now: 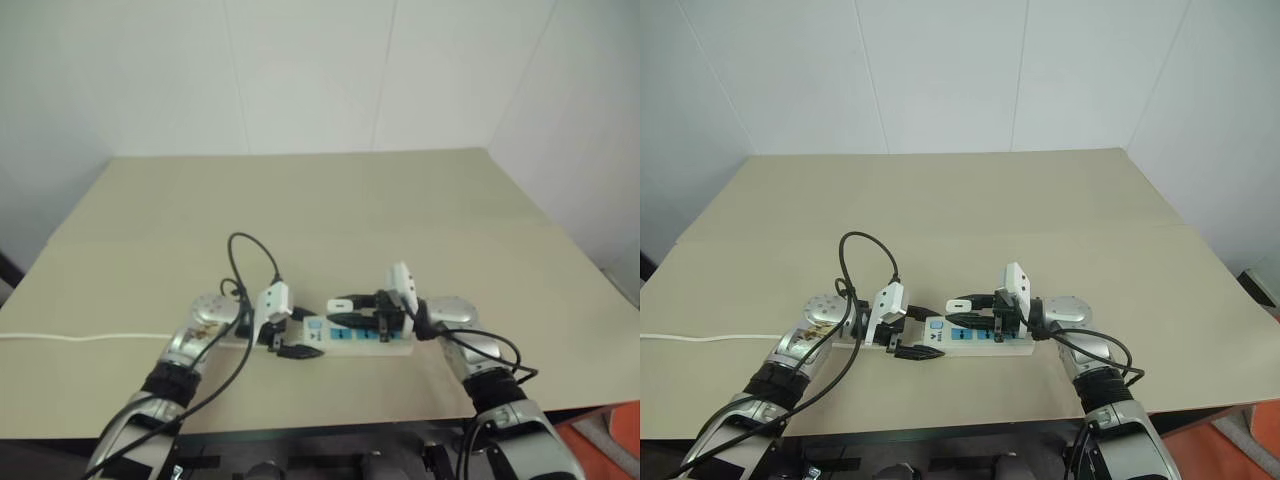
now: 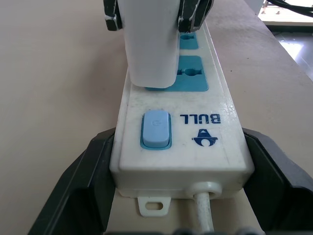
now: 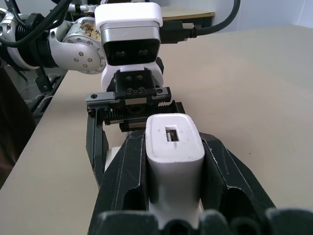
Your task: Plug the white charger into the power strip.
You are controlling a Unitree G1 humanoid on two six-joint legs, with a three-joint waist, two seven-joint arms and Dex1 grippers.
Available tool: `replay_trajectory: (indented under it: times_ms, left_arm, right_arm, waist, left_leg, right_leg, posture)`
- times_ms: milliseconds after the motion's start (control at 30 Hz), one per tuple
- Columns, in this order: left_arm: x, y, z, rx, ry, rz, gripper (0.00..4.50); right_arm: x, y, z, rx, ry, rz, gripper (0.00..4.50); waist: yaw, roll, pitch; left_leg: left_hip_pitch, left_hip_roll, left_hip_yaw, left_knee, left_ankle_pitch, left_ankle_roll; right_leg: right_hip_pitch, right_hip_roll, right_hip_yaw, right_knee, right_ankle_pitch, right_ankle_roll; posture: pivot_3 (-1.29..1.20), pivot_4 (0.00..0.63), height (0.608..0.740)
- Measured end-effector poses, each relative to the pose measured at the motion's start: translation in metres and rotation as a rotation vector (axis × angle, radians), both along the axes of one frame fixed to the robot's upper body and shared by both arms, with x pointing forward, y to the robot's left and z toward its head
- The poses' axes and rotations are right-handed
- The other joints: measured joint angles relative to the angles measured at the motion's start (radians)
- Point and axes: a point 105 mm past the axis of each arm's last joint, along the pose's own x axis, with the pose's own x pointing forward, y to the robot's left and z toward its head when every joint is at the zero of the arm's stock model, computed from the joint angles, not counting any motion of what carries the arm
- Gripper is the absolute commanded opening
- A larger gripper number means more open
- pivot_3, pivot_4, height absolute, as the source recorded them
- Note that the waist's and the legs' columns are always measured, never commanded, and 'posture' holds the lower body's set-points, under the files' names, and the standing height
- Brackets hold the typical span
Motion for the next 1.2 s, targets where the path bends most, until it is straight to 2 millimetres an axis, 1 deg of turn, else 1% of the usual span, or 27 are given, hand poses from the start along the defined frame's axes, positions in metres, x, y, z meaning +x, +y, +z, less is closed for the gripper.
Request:
replay_trajectory:
  times_ms: [133,267,367,500,567,633,667,733,1000,1200]
  left_arm:
    - [0.000,0.000,0.000,0.001,-0.001,0.000,3.27]
    - [0.000,0.000,-0.001,0.001,0.000,0.002,3.27]
    - [-0.001,0.002,-0.001,0.004,0.000,0.008,3.27]
    - [-0.002,0.010,-0.001,0.016,0.000,0.021,3.27]
    - [-0.001,0.013,-0.002,0.022,0.001,0.029,3.27]
    - [-0.002,0.015,-0.003,0.026,0.004,0.035,3.27]
    - [-0.002,0.016,-0.004,0.026,0.006,0.039,3.27]
    - [-0.002,0.017,-0.005,0.029,0.009,0.044,3.27]
    - [-0.006,0.016,-0.005,0.027,0.002,0.043,3.27]
    - [-0.006,0.015,-0.005,0.028,0.001,0.039,3.27]
  right_arm:
    - [0.000,-0.004,-0.001,-0.017,-0.009,0.010,1.13]
    - [0.001,-0.003,-0.001,-0.031,-0.016,0.028,1.13]
    - [0.001,0.001,-0.001,-0.041,-0.020,0.042,1.13]
    - [0.000,0.013,-0.003,-0.035,-0.014,0.055,1.13]
    - [0.000,0.018,-0.005,-0.031,-0.010,0.055,1.13]
    - [0.001,0.020,-0.006,-0.033,-0.003,0.054,1.13]
    - [0.001,0.021,-0.008,-0.034,0.002,0.054,1.13]
    - [0.002,0.022,-0.009,-0.029,0.011,0.052,1.13]
    - [-0.003,0.017,-0.017,-0.043,-0.015,0.062,1.13]
    - [-0.003,0.016,-0.016,-0.066,-0.023,0.093,1.13]
  waist:
    - [0.000,0.000,0.000]
    - [0.000,0.000,0.000]
    - [-0.003,0.000,0.000]
    - [-0.018,-0.001,-0.001]
    - [-0.027,-0.002,-0.002]
    - [-0.031,-0.002,-0.002]
    - [-0.032,-0.002,-0.002]
    - [-0.032,-0.002,-0.002]
    - [-0.025,-0.002,-0.003]
    - [-0.023,-0.002,-0.003]
  left_leg:
    - [0.000,0.000,0.000,0.000,0.000,0.000]
    - [0.001,0.000,0.000,0.000,0.000,0.000]
    - [0.002,0.000,0.000,0.000,0.000,0.000]
    - [0.004,0.001,0.000,-0.002,0.000,0.000]
    - [0.006,0.001,0.000,-0.002,0.000,0.000]
    - [0.013,0.002,0.001,-0.004,0.000,0.000]
    - [0.017,0.003,0.001,-0.005,0.000,0.000]
    - [0.020,0.004,0.001,-0.006,0.000,0.000]
    - [0.020,0.005,0.000,-0.006,0.000,0.000]
    - [0.019,0.005,0.000,-0.006,0.000,0.000]
  right_leg:
    - [0.000,0.000,0.000,0.000,0.000,0.000]
    - [0.001,0.000,0.000,0.000,0.000,0.000]
    - [0.001,0.000,0.000,0.000,0.000,0.000]
    - [0.002,0.001,0.000,0.001,0.000,0.000]
    - [0.003,0.001,0.001,0.001,0.000,0.000]
    - [0.009,0.003,0.002,0.000,-0.004,0.006]
    - [0.014,0.004,0.002,-0.001,-0.005,0.006]
    - [0.016,0.005,0.002,-0.001,-0.006,0.005]
    - [0.016,0.006,0.002,0.000,-0.006,0.005]
    - [0.016,0.006,0.002,-0.001,-0.007,0.005]
  posture:
    - [0.00,0.150,0.740]
    - [0.00,0.150,0.740]
    - [0.00,0.150,0.740]
    - [0.00,0.150,0.740]
    - [0.00,0.150,0.740]
    - [0.00,0.150,0.740]
    - [0.00,0.150,0.740]
    - [0.00,0.150,0.740]
    - [0.00,0.150,0.740]
    - [0.00,0.150,0.740]
